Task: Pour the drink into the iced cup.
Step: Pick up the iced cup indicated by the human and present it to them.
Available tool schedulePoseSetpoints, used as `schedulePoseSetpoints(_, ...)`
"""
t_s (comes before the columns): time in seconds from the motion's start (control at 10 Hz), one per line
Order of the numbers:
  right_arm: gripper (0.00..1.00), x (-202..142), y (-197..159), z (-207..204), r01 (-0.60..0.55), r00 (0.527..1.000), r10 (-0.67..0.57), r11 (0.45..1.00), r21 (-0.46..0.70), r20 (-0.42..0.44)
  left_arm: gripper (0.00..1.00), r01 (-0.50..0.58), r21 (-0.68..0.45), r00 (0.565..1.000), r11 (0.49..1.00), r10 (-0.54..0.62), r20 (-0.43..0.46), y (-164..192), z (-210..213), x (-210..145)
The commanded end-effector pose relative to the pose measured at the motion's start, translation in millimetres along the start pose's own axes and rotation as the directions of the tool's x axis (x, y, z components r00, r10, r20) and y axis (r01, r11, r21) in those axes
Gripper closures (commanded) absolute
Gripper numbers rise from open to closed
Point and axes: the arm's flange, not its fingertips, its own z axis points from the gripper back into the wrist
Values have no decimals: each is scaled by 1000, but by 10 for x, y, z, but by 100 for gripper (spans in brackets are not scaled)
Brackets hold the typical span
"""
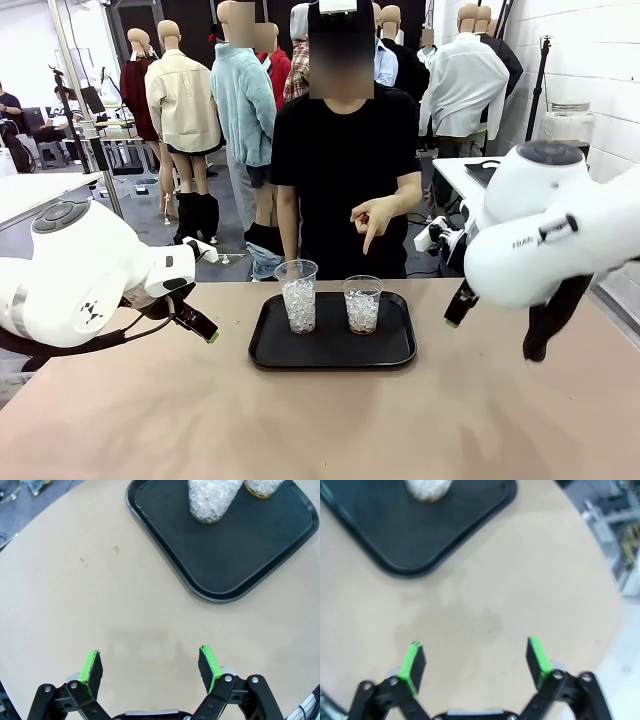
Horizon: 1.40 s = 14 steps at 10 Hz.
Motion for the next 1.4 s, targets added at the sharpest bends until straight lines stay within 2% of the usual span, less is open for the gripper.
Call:
schedulePoseSetpoints(0.0, 0, 102, -405, 78, -198, 979, 200, 978, 62, -27, 0, -2, 0, 1000, 1000, 2, 0, 8, 0, -3)
schedulePoseSetpoints(0.1, 0, 124, -538, 56, -285, 955, 291, 954, 98, -58, 0, -2, 0, 1000, 1000, 2, 0, 8, 0, -3)
schedulePoseSetpoints(0.2, 0, 126, -662, 27, -410, 909, 416, 901, 142, -14, 0, -2, 0, 1000, 1000, 2, 0, 8, 0, -3)
schedulePoseSetpoints(0.4, 0, 156, -853, -34, -563, 824, 562, 800, 207, 73, 0, -2, 0, 1000, 1000, 2, 0, 8, 0, -3)
schedulePoseSetpoints(0.6, 0, 227, -947, -99, -657, 754, 622, 719, 225, 212, 0, -2, 0, 1000, 1000, 2, 0, 8, 0, -3)
schedulePoseSetpoints(0.7, 0, 271, -1012, -187, -673, 738, 617, 704, 226, 274, 0, -2, 0, 1000, 1000, 2, 0, 8, 0, -3)
schedulePoseSetpoints(0.9, 0, 384, -1101, -461, -612, 787, 536, 743, 272, 306, 0, -2, 0, 1000, 1000, 2, 0, 8, 0, -3)
schedulePoseSetpoints(1.0, 0, 411, -1124, -570, -595, 797, 512, 757, 270, 320, 0, -2, 0, 1000, 1000, 2, 0, 8, 0, -3)
schedulePoseSetpoints(1.1, 0, 428, -1101, -599, -535, 834, 460, 810, 240, 306, 0, -2, 0, 1000, 1000, 2, 0, 8, 0, -3)
schedulePoseSetpoints(1.2, 0, 342, -1033, -434, -613, 785, 541, 750, 251, 301, 0, -2, 0, 1000, 1000, 2, 0, 8, 0, -3)
schedulePoseSetpoints(1.3, 0, 342, -1033, -434, -613, 785, 541, 750, 251, 301, 0, -2, 0, 1000, 1000, 2, 0, 8, 0, -3)
